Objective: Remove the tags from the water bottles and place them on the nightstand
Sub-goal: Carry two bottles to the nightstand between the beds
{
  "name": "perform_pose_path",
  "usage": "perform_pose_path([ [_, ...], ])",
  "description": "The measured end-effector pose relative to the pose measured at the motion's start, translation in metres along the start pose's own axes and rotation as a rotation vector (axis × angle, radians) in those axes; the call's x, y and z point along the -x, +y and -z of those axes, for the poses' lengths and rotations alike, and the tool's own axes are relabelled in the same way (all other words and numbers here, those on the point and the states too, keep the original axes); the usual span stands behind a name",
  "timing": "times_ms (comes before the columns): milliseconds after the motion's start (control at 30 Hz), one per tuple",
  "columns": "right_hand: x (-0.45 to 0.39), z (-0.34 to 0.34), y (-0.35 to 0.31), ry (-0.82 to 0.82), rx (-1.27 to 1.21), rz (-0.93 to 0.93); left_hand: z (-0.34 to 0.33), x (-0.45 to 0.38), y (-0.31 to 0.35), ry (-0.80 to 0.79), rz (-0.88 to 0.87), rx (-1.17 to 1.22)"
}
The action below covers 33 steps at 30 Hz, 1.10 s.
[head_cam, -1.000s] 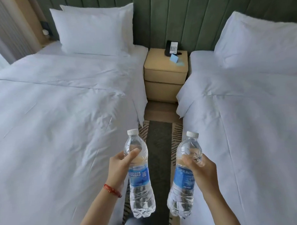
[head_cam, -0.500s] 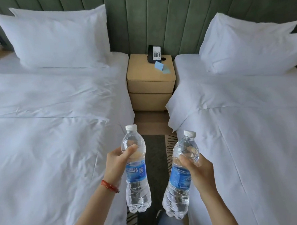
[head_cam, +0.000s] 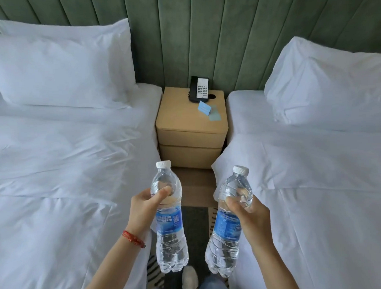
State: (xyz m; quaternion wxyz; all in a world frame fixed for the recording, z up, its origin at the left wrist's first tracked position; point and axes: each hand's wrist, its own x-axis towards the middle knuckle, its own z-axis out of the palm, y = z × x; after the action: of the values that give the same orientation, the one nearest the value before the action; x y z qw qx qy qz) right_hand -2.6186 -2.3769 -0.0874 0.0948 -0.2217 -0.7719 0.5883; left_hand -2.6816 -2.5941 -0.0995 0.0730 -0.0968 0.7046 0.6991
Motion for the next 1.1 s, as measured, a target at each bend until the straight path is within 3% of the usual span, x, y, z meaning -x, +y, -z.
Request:
perform_pose_path([
  [333,-0.157,-0.037,-0.031,-0.011,-0.039,-0.016,-0.037,-0.146,0.038,-0.003,0.003,0.013],
  [567,-0.288,-0.093,-0.048,-0.012,-0.063,-0.026,-0.055,-0.295,0.061,-0.011,0.031,0.038],
  [933,-0.457,-0.158,-0.095,0.01,-0.011,-0.005,-0.069,-0.481,0.117,-0.049,-0.133,-0.092],
  [1100,-0.529,-0.182,-0.102,-0.07,-0.017,-0.013,-0.079,-0.547,0.121,-0.03,-0.131,-0.142],
])
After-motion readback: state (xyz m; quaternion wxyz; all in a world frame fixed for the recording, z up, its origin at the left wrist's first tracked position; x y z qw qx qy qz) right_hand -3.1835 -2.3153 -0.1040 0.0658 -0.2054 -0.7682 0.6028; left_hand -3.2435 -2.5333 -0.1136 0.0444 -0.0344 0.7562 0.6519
